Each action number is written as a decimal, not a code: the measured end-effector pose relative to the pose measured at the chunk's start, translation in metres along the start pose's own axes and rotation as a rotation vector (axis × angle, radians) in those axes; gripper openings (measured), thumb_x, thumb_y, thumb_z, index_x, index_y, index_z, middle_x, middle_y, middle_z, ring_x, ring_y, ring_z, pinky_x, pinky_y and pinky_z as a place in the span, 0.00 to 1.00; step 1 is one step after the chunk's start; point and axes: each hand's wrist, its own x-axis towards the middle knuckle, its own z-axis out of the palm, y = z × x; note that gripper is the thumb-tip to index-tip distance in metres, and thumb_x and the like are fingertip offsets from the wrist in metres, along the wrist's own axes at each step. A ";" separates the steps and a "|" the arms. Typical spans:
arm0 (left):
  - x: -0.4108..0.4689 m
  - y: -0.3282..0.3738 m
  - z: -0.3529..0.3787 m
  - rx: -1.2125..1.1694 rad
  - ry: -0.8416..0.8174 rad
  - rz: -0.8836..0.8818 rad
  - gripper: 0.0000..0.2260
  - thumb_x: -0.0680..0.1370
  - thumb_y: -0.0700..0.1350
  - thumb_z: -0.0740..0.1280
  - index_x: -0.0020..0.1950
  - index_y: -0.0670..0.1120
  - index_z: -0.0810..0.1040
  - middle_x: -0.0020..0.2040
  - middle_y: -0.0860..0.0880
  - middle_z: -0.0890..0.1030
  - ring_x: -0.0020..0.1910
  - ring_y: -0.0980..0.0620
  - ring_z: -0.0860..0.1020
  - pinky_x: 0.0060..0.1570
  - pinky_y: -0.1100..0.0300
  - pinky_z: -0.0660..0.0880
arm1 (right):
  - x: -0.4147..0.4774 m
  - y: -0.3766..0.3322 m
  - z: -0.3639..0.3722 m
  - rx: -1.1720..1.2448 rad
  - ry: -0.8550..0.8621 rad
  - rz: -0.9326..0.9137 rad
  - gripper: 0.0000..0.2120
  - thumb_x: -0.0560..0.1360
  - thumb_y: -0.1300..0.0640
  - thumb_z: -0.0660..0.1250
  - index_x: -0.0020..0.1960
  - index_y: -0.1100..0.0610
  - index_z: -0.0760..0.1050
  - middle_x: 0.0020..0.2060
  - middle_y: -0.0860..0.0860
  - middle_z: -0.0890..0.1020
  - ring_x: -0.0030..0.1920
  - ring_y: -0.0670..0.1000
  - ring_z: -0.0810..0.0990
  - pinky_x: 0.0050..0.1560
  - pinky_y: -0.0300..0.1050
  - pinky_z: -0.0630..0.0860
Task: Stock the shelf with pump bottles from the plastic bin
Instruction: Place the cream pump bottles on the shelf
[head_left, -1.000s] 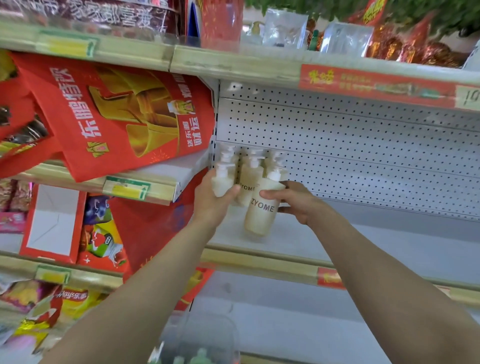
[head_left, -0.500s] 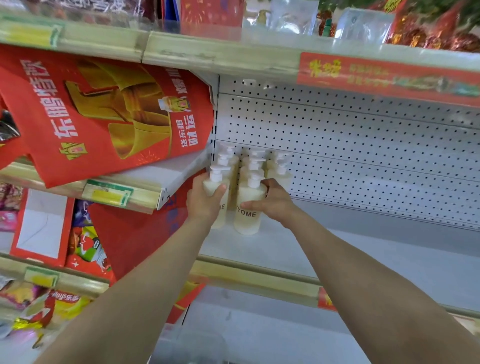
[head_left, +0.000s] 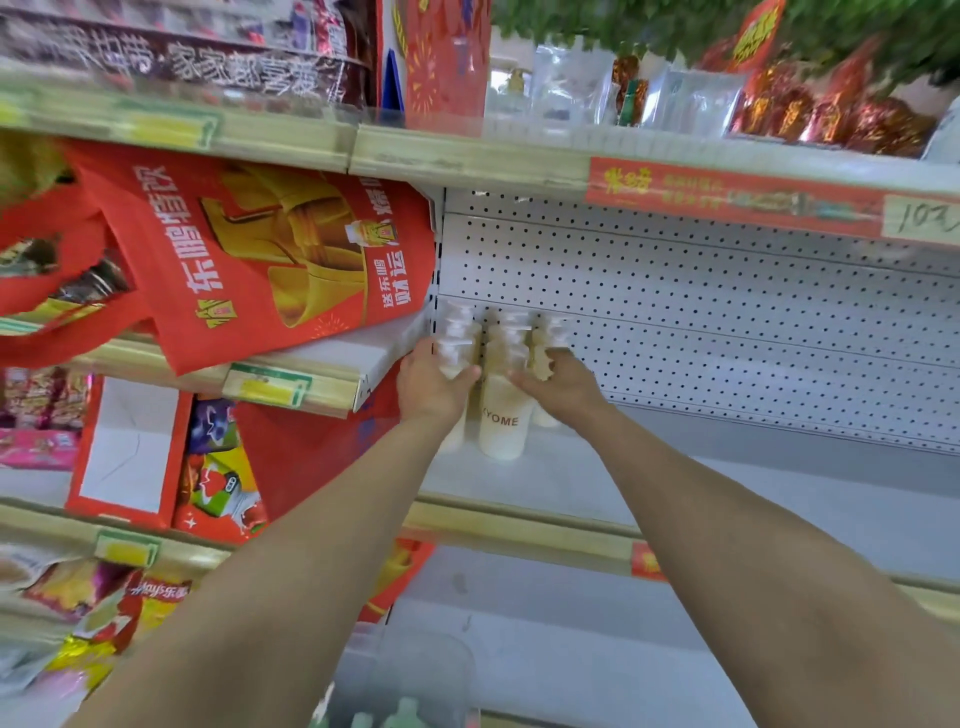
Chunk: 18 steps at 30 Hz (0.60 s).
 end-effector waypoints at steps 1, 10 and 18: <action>-0.004 0.008 -0.008 0.006 -0.001 0.046 0.31 0.72 0.51 0.75 0.72 0.49 0.69 0.68 0.45 0.75 0.67 0.43 0.72 0.65 0.47 0.71 | -0.006 -0.008 -0.006 -0.019 0.036 -0.023 0.38 0.75 0.38 0.69 0.76 0.57 0.62 0.70 0.56 0.72 0.69 0.57 0.72 0.61 0.49 0.73; -0.045 0.048 -0.115 0.464 0.133 0.296 0.32 0.75 0.60 0.69 0.75 0.51 0.64 0.71 0.45 0.70 0.70 0.41 0.66 0.67 0.46 0.65 | -0.077 -0.093 -0.027 -0.410 0.124 -0.329 0.33 0.76 0.39 0.66 0.77 0.49 0.63 0.73 0.55 0.68 0.73 0.56 0.66 0.67 0.53 0.69; -0.090 0.013 -0.196 0.618 0.092 0.223 0.28 0.78 0.58 0.63 0.76 0.51 0.63 0.76 0.42 0.63 0.73 0.38 0.62 0.70 0.44 0.61 | -0.143 -0.127 0.023 -0.501 0.021 -0.318 0.32 0.77 0.35 0.61 0.76 0.49 0.64 0.74 0.56 0.67 0.73 0.58 0.65 0.69 0.56 0.68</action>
